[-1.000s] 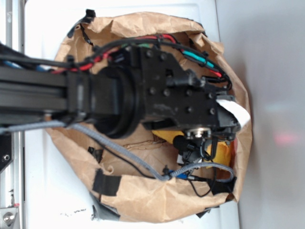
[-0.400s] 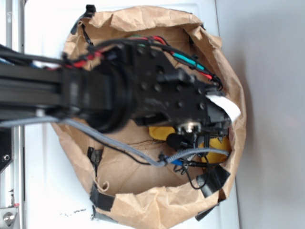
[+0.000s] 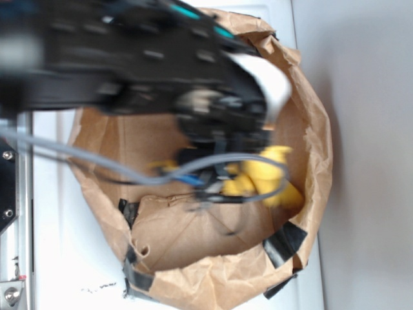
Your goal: Grab the yellow cloth.
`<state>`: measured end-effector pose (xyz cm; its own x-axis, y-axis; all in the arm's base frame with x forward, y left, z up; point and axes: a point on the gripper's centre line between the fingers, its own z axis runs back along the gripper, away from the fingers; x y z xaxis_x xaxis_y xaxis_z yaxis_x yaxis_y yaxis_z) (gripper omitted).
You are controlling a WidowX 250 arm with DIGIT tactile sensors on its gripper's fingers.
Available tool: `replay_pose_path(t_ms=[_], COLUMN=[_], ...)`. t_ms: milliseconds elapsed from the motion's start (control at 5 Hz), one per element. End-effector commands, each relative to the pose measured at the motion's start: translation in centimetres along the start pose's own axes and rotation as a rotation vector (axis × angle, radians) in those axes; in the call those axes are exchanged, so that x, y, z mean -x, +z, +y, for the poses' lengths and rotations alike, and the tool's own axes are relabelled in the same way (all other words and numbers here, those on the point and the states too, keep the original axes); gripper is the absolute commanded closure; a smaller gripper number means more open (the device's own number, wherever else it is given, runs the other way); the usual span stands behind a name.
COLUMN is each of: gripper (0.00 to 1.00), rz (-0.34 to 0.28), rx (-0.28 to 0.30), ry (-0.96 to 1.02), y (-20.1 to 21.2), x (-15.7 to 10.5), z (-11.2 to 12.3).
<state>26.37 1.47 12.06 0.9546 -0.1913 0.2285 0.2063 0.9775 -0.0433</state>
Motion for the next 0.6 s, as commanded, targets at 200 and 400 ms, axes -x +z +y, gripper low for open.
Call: replay_pose_path(t_ms=[200,400], gripper=[1.00,1.00], rz=[0.001,0.005], rx=[0.032,-0.049], ry=[0.054,0.068], y=[6.95,6.77], x=[4.00,4.14], z=[1.40,0.96])
